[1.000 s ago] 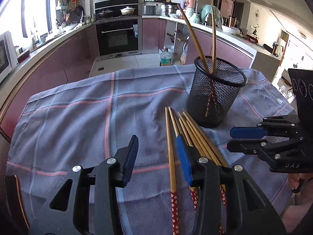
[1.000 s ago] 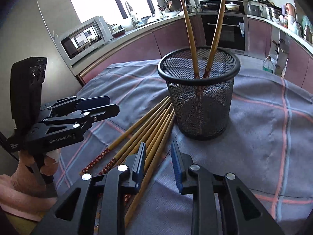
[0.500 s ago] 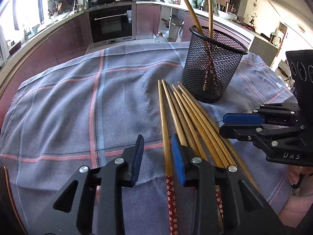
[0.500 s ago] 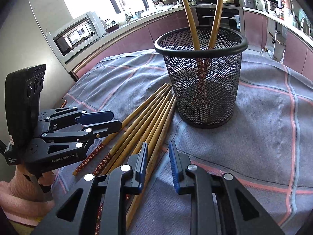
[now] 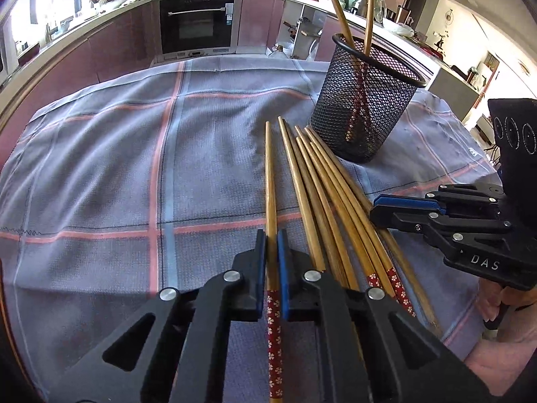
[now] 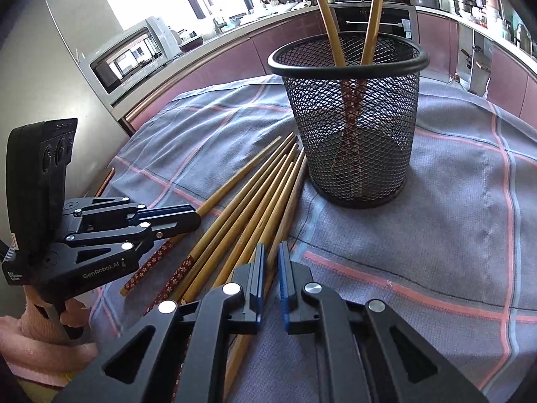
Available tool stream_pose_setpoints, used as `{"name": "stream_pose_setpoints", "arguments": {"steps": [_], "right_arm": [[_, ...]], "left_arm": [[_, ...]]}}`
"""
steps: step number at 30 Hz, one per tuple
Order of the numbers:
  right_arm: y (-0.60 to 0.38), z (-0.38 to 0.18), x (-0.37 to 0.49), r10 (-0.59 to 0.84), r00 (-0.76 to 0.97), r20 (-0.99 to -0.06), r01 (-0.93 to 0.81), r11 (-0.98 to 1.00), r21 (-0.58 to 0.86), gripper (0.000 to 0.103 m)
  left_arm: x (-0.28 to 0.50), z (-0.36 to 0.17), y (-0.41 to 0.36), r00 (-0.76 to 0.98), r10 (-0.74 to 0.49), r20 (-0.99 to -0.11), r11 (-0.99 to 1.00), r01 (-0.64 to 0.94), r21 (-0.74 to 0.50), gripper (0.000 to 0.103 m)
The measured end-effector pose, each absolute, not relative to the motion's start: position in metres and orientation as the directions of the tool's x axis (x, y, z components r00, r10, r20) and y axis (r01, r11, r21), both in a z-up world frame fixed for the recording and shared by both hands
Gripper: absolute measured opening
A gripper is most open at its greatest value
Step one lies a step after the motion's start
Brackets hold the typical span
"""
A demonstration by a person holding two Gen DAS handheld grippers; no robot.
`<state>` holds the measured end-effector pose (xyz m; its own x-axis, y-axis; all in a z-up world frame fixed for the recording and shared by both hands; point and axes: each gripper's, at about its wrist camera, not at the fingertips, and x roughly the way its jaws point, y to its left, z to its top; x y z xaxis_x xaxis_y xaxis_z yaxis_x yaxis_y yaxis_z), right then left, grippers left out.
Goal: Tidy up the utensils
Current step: 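Grasp another chopstick from the bundle with the right gripper while the left grasps one, then lift the two chopsticks upright with both grippers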
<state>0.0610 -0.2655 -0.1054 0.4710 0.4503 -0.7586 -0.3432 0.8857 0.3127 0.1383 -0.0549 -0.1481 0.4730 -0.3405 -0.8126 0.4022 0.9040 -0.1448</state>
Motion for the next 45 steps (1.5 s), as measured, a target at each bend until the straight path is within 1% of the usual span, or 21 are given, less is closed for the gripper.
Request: {"name": "stream_pose_setpoints", "arguments": {"steps": [6, 8, 10, 11, 12, 13, 20, 21, 27, 30, 31, 32, 33, 34, 37, 45], "right_arm": [[-0.271, -0.103, 0.051, 0.441, 0.455, -0.774, -0.351, 0.887, 0.299, 0.007], [-0.273, -0.103, 0.049, 0.430, 0.448, -0.784, -0.351, 0.891, 0.288, 0.008], [-0.273, -0.100, 0.050, 0.410, 0.464, -0.785, -0.341, 0.901, 0.269, 0.017], [-0.273, -0.099, 0.051, 0.404, 0.472, -0.784, -0.343, 0.903, 0.259, 0.017], [-0.273, -0.099, 0.053, 0.402, 0.477, -0.781, -0.344, 0.904, 0.255, 0.017], [-0.271, -0.098, 0.056, 0.401, 0.482, -0.779, -0.343, 0.905, 0.253, 0.017], [-0.259, -0.102, 0.078, 0.369, 0.499, -0.784, -0.335, 0.917, 0.219, 0.017], [-0.257, -0.103, 0.080, 0.349, 0.507, -0.788, -0.325, 0.924, 0.200, 0.017], [-0.252, -0.105, 0.091, 0.337, 0.519, -0.785, -0.312, 0.930, 0.193, 0.015], [-0.247, -0.106, 0.094, 0.322, 0.527, -0.787, -0.309, 0.935, 0.176, 0.014], [-0.247, -0.106, 0.094, 0.328, 0.524, -0.786, -0.309, 0.933, 0.184, 0.009], [-0.248, -0.106, 0.094, 0.335, 0.522, -0.784, -0.305, 0.932, 0.195, 0.008], [-0.249, -0.106, 0.095, 0.341, 0.521, -0.782, -0.301, 0.931, 0.206, 0.008], [-0.251, -0.106, 0.095, 0.348, 0.521, -0.779, -0.297, 0.930, 0.217, 0.008], [-0.255, -0.104, 0.093, 0.363, 0.526, -0.769, -0.292, 0.926, 0.238, 0.007], [-0.265, -0.082, 0.075, 0.431, 0.551, -0.715, -0.338, 0.898, 0.281, 0.006]], "left_arm": [[0.122, -0.150, -0.052, 0.446, -0.361, -0.819, 0.897, 0.406, -0.175, 0.008], [0.118, -0.148, -0.052, 0.442, -0.370, -0.817, 0.893, 0.412, -0.181, 0.008], [0.118, -0.144, -0.052, 0.459, -0.365, -0.810, 0.893, 0.418, -0.166, 0.012], [0.119, -0.142, -0.052, 0.470, -0.361, -0.806, 0.894, 0.421, -0.154, 0.014], [0.122, -0.140, -0.055, 0.479, -0.355, -0.803, 0.894, 0.424, -0.143, 0.018], [0.125, -0.138, -0.056, 0.484, -0.349, -0.802, 0.895, 0.427, -0.132, 0.018], [0.153, -0.145, -0.076, 0.479, -0.304, -0.823, 0.888, 0.456, -0.062, 0.018], [0.156, -0.146, -0.078, 0.477, -0.300, -0.826, 0.887, 0.459, -0.058, 0.018], [0.169, -0.148, -0.085, 0.479, -0.290, -0.829, 0.882, 0.470, -0.037, 0.018], [0.174, -0.149, -0.088, 0.481, -0.288, -0.828, 0.883, 0.469, -0.034, 0.017], [0.175, -0.149, -0.089, 0.483, -0.284, -0.828, 0.886, 0.463, -0.034, 0.015], [0.176, -0.149, -0.090, 0.482, -0.285, -0.828, 0.887, 0.460, -0.038, 0.013], [0.176, -0.149, -0.091, 0.482, -0.286, -0.828, 0.889, 0.457, -0.041, 0.009], [0.176, -0.149, -0.092, 0.484, -0.284, -0.828, 0.890, 0.454, -0.039, 0.007], [0.176, -0.149, -0.094, 0.490, -0.280, -0.826, 0.896, 0.442, -0.042, 0.007], [0.168, -0.136, -0.081, 0.494, -0.331, -0.804, 0.897, 0.429, -0.106, 0.007]]}}
